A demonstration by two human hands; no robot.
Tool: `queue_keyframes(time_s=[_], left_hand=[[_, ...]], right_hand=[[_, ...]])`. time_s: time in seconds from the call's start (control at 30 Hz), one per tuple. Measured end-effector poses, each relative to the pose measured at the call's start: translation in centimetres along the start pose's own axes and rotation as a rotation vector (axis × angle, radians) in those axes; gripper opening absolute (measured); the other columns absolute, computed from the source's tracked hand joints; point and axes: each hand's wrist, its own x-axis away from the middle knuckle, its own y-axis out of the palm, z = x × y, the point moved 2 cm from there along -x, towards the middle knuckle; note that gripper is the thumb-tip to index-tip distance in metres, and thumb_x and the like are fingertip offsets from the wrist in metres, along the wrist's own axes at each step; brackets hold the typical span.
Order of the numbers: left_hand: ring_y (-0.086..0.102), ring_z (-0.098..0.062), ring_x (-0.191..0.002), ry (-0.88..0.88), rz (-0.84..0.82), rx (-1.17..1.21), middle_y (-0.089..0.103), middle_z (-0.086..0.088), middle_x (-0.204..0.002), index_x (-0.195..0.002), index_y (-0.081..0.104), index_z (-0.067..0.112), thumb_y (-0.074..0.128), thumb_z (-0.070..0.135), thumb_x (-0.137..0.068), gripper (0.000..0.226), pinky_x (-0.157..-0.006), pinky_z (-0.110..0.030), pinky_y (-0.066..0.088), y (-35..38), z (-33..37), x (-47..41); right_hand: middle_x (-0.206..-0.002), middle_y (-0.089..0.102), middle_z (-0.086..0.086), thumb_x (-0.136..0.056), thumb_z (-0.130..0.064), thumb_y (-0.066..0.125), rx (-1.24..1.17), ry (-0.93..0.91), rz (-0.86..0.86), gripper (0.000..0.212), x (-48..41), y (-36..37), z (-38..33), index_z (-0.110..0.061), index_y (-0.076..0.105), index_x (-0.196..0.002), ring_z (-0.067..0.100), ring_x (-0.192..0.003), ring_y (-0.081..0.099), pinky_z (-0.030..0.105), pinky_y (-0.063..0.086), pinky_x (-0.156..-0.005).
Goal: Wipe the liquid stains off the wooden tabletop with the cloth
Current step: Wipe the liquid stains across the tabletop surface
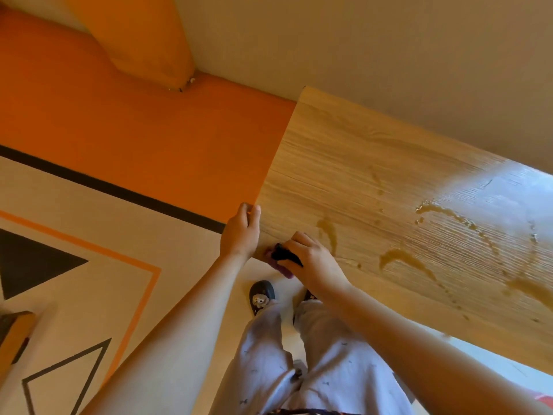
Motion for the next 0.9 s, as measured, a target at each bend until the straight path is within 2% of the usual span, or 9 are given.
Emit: queue_keyframes(time_s=[0.1,0.23,0.33,0.43,0.53,0.7,0.8,0.9], left_hand=[[0.054,-0.013,-0.069,-0.021,-0.017,0.008,0.055,0.004,-0.076,-0.095,0.054,0.019,0.030,0.045,-0.102,0.036,-0.056,-0.029,0.036,0.1,-0.2,-0.2],[0.050,-0.015,-0.060,-0.025,-0.015,-0.011,0.052,0.001,-0.068,-0.089,0.054,0.015,0.030,0.043,-0.102,0.040,-0.052,-0.028,0.034,0.2,0.0,-0.3],[0.048,-0.016,-0.057,-0.020,0.012,-0.028,0.051,0.001,-0.064,-0.085,0.054,0.012,0.031,0.042,-0.103,0.042,-0.051,-0.029,0.033,0.3,-0.1,-0.3],[0.052,-0.018,-0.060,-0.002,0.030,-0.026,0.055,-0.002,-0.068,-0.086,0.056,0.012,0.032,0.043,-0.102,0.042,-0.053,-0.031,0.037,0.3,-0.3,-0.1],[0.055,-0.018,-0.066,0.003,0.030,-0.047,0.057,0.000,-0.073,-0.087,0.056,0.014,0.032,0.043,-0.102,0.041,-0.057,-0.032,0.041,0.3,-0.2,-0.2],[0.056,-0.019,-0.070,0.001,0.034,-0.093,0.059,0.000,-0.077,-0.090,0.057,0.016,0.029,0.045,-0.102,0.042,-0.061,-0.036,0.046,0.3,-0.4,-0.1],[0.055,-0.020,-0.066,0.012,0.038,-0.113,0.058,0.000,-0.073,-0.088,0.056,0.017,0.028,0.044,-0.102,0.042,-0.054,-0.031,0.040,0.4,-0.3,-0.3],[0.052,-0.015,-0.062,0.008,0.060,-0.145,0.056,0.000,-0.071,-0.086,0.055,0.018,0.028,0.043,-0.102,0.040,-0.050,-0.027,0.031,0.5,0.0,-0.3]], right_hand=[[-0.098,0.058,0.008,-0.085,-0.017,0.065,0.045,0.064,0.070,0.025,-2.7,-2.9,3.2,-0.008,0.066,-0.108,0.026,-0.091,0.055,0.036,0.049,-0.075],[-0.099,0.054,0.006,-0.087,-0.016,0.063,0.068,0.311,0.238,0.018,-6.2,-7.6,8.2,-0.006,0.064,-0.102,0.025,-0.089,0.054,0.029,0.041,-0.070],[-0.100,0.055,0.007,-0.086,-0.013,0.064,0.068,0.379,0.303,0.015,-6.6,-8.3,8.9,-0.005,0.065,-0.099,0.025,-0.089,0.055,0.028,0.039,-0.070],[-0.101,0.054,0.003,-0.087,-0.015,0.063,0.019,0.328,0.266,0.018,-4.9,-6.2,6.9,-0.009,0.065,-0.104,0.021,-0.091,0.054,0.030,0.045,-0.074],[-0.103,0.057,0.003,-0.086,-0.019,0.063,-0.009,0.157,0.141,0.025,-1.4,-2.8,3.5,-0.013,0.064,-0.110,0.018,-0.096,0.054,0.034,0.050,-0.084],[-0.094,0.060,0.003,-0.079,-0.021,0.071,0.030,-0.030,-0.003,0.025,2.7,-1.0,1.8,-0.013,0.067,-0.103,0.022,-0.088,0.057,0.035,0.055,-0.066],[-0.097,0.061,0.006,-0.081,-0.018,0.068,0.095,0.012,0.013,0.024,1.7,-3.5,4.4,-0.010,0.067,-0.104,0.025,-0.090,0.058,0.037,0.055,-0.069],[-0.096,0.059,0.008,-0.083,-0.015,0.067,0.135,0.204,0.203,0.021,-1.3,-7.4,8.5,-0.006,0.067,-0.103,0.027,-0.088,0.057,0.037,0.051,-0.073]])
